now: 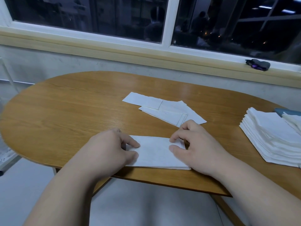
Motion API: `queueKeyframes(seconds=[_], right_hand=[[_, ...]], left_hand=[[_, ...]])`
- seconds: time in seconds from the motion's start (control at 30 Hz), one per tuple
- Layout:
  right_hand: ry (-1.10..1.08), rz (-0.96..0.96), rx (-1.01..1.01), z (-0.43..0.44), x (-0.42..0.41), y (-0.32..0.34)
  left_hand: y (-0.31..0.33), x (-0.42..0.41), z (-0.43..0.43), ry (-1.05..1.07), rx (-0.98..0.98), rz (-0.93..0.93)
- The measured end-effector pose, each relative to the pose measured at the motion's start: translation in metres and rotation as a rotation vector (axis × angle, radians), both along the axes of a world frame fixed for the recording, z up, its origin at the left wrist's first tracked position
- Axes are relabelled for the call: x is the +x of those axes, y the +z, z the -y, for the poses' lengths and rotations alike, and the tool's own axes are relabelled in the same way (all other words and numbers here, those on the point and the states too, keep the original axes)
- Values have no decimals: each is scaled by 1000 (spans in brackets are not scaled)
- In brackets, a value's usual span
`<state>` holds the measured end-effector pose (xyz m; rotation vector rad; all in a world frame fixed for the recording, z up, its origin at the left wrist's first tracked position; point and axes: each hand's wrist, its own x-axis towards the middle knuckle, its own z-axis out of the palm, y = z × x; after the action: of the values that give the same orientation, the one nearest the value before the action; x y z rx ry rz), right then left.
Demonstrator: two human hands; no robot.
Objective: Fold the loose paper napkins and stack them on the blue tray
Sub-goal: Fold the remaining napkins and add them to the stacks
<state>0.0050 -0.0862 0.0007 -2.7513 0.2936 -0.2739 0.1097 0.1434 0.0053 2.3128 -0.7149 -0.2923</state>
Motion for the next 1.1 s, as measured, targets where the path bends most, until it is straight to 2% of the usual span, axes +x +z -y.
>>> queueKeyframes(seconds=[0.13, 0.27, 0.5, 0.77, 0.9, 1.1], right_hand=[[-9, 66, 61, -1, 29, 15], [-70, 100, -5, 7, 85, 24], [-126, -32, -126, 27, 146, 13], [-113, 11, -303, 28, 156, 10], [-123, 91, -269, 28, 154, 18], [-49, 218, -162, 13, 122, 54]], left_hand=[[-3, 2, 0, -1, -7, -9], [-5, 3, -1, -7, -28, -38], [-7, 5, -2, -30, -20, -31], [-2, 5, -3, -45, -11, 3], [-4, 4, -3, -33, -52, 10], [-3, 8, -1, 146, -183, 122]])
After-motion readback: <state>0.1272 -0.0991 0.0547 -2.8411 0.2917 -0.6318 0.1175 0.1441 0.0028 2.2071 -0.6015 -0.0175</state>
